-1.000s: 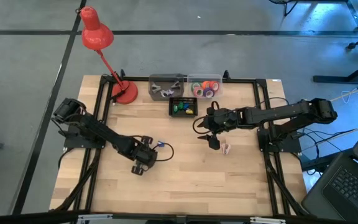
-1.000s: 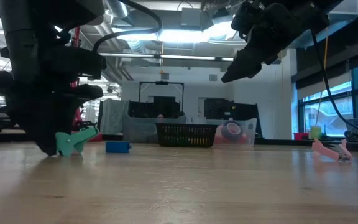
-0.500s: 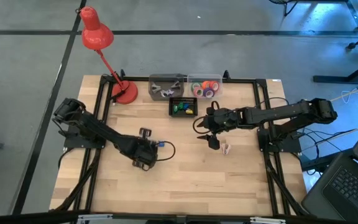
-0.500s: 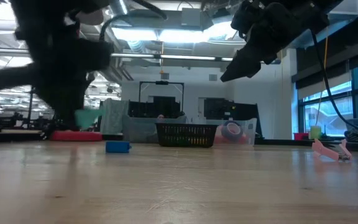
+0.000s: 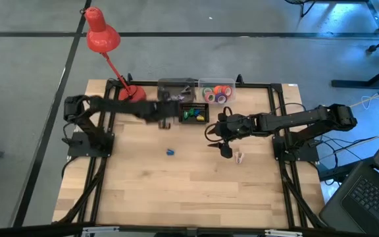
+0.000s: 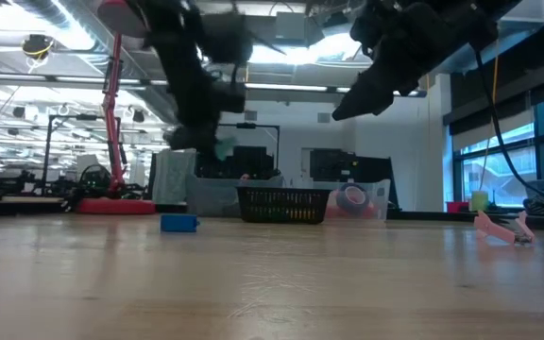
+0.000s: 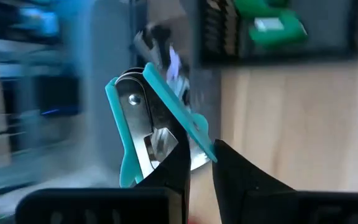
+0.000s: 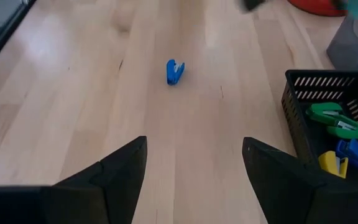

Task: Pick and place Stapler, Stapler remover, tape
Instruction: Put the light blue staple remover into the gray bin, then put the blue stapler into the black bin

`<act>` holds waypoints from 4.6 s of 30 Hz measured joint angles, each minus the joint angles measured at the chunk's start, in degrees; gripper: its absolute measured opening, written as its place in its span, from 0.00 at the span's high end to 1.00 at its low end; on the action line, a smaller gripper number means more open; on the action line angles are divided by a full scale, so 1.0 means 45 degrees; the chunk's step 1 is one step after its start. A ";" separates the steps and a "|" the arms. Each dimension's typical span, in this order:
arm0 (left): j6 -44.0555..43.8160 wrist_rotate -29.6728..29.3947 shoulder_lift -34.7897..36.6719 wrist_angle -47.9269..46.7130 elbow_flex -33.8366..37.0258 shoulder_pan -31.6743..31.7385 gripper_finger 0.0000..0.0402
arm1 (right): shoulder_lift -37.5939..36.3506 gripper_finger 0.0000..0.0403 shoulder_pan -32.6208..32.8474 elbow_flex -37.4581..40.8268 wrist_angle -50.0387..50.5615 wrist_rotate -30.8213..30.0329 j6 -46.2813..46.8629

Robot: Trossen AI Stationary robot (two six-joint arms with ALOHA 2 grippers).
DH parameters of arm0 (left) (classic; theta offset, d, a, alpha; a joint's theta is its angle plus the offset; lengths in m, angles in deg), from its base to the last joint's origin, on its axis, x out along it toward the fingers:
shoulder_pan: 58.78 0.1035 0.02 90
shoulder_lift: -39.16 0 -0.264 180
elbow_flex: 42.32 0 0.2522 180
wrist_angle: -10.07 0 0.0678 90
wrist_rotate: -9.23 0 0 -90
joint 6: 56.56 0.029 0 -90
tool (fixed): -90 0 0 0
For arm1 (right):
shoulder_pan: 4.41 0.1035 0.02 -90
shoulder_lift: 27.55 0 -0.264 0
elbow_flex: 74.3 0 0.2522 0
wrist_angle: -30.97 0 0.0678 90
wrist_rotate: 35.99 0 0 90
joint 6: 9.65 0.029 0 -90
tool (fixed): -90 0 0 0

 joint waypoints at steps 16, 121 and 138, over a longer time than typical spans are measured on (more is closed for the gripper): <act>0.0770 0.8120 -0.0005 0.3856 -0.0019 0.6150 0.55 | 0.0005 0.34 -0.0002 0.0112 -0.0022 -0.0894 -0.0686; -0.0409 0.5674 0.0639 0.3476 0.0049 0.0027 0.90 | 0.0005 0.34 0.0003 0.0121 -0.0711 -0.1856 -0.0619; -0.0493 0.9555 -0.3016 0.5894 -0.0024 0.3072 0.90 | 0.0005 0.34 -0.0012 0.0121 0.0880 -0.8752 0.1683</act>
